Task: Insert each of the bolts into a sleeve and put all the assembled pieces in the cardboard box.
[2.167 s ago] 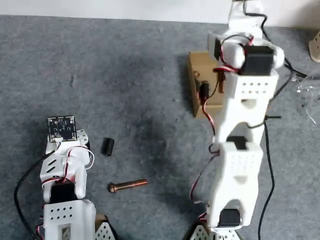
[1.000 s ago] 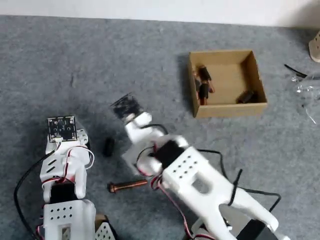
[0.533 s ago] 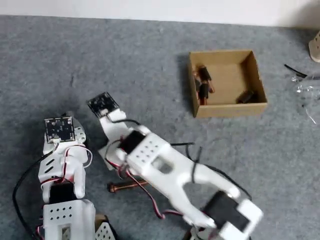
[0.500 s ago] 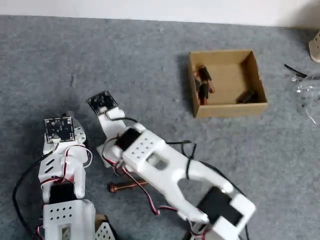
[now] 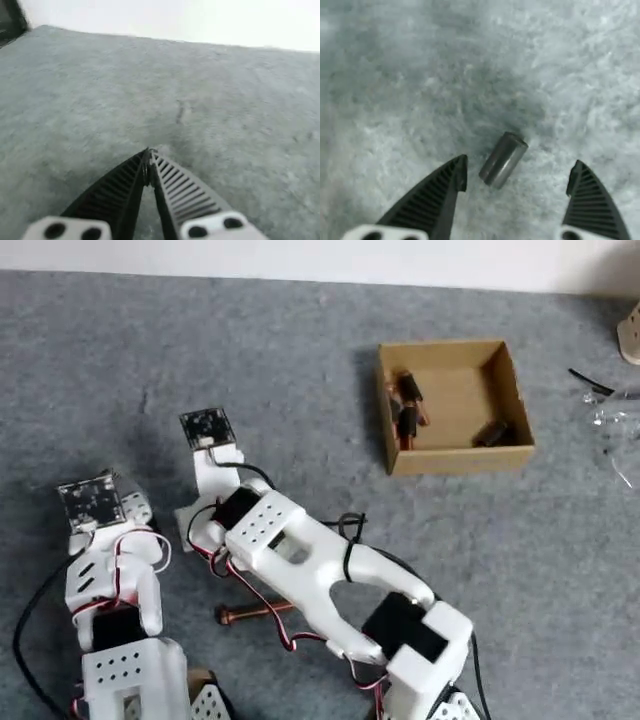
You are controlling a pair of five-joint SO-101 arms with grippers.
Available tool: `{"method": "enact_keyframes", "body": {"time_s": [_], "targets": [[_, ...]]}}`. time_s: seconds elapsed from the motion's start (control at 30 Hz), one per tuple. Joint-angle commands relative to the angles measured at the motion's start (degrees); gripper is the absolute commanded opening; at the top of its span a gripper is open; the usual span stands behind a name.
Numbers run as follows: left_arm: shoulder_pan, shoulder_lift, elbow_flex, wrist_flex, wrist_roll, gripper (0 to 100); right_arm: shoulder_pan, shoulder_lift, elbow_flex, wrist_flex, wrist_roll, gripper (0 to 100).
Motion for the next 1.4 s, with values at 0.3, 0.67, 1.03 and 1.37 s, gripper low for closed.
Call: {"method": "enact_keyframes", "body": {"time_s": [0.3,0.67,1.03,1.37], "targets": [[-2.6,0.3,1.1,-5.6,0.9,1,0.0,0.0,-2.1,-9.1,-7.3,28.9],[-5.1,0.3,0.9,-5.6,1.0,1,0.1,7.2,-4.4,-8.8,-7.3,28.9],[-5.5,0.3,0.9,-5.6,1.0,1,0.8,14.8,-12.1,-3.1,-8.2,28.8],[-5.1,0.2,1.1,-5.6,1.0,1,0.9,16.3,-12.4,3.4,-15.6,16.6]]}}
